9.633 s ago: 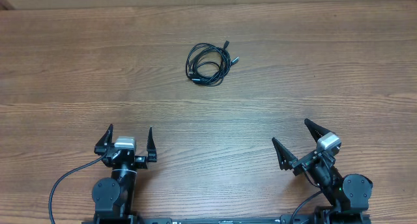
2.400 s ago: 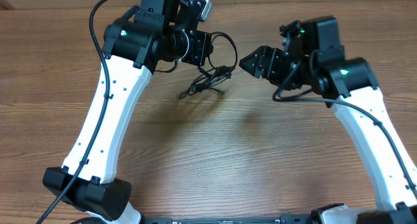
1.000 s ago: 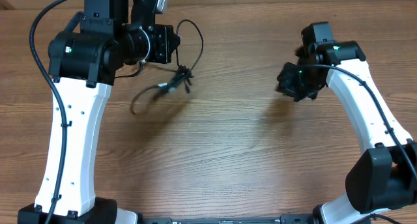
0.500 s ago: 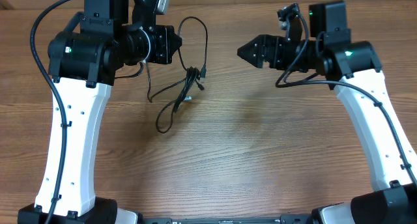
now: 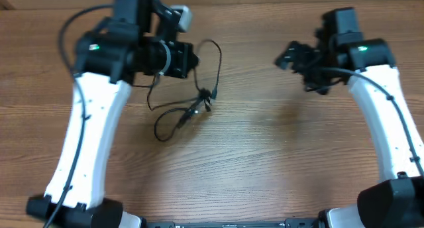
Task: Untangle cables
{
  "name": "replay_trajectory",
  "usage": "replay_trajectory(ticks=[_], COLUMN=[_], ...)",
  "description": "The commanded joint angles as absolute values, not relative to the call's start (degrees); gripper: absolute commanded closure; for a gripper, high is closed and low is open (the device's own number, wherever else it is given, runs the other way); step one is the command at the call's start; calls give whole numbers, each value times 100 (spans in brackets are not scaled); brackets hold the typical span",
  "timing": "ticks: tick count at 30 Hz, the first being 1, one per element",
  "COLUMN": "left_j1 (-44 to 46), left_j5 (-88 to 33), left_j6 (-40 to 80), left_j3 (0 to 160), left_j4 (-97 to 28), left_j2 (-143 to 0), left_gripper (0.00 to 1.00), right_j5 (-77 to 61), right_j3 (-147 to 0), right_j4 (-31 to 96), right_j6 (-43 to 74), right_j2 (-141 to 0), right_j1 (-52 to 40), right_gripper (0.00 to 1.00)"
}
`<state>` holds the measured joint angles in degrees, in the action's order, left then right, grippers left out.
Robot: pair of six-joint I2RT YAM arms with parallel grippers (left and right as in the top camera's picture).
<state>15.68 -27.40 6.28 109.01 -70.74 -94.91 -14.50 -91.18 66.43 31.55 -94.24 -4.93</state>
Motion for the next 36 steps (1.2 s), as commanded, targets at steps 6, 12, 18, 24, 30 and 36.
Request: replay_trajectory(ticks=[6, 12, 18, 24, 30, 36], left_j1=[2237, 2510, 2477, 2346, 2073, 1879], left_j5=[-3968, -4582, -2869, -781, 104, -134], left_j6=[12, -132, 161, 613, 639, 596], left_j3=[10519, 10519, 10420, 10215, 10208, 10235], left_j4=[-6869, -6661, -6698, -6657, -6711, -6742], left_j2=[-10237, -10379, -10383, -10578, -11157, -11310], left_gripper=[96, 96, 96, 96, 41, 18], right_j5=[-1133, -1116, -1116, -1116, -1118, -1111], right_j3=[-9198, -9198, -9194, -9194, -9194, -9194], right_j4=[7236, 7325, 7345, 7413, 7456, 7513], right_j6=[2626, 2626, 2519, 2521, 2521, 2497], right_j2=[-9421, -9421, -9421, -9421, -9421, -9421], right_j1=[657, 873, 860, 860, 814, 799], right_gripper=[5, 4, 2, 2, 2, 1])
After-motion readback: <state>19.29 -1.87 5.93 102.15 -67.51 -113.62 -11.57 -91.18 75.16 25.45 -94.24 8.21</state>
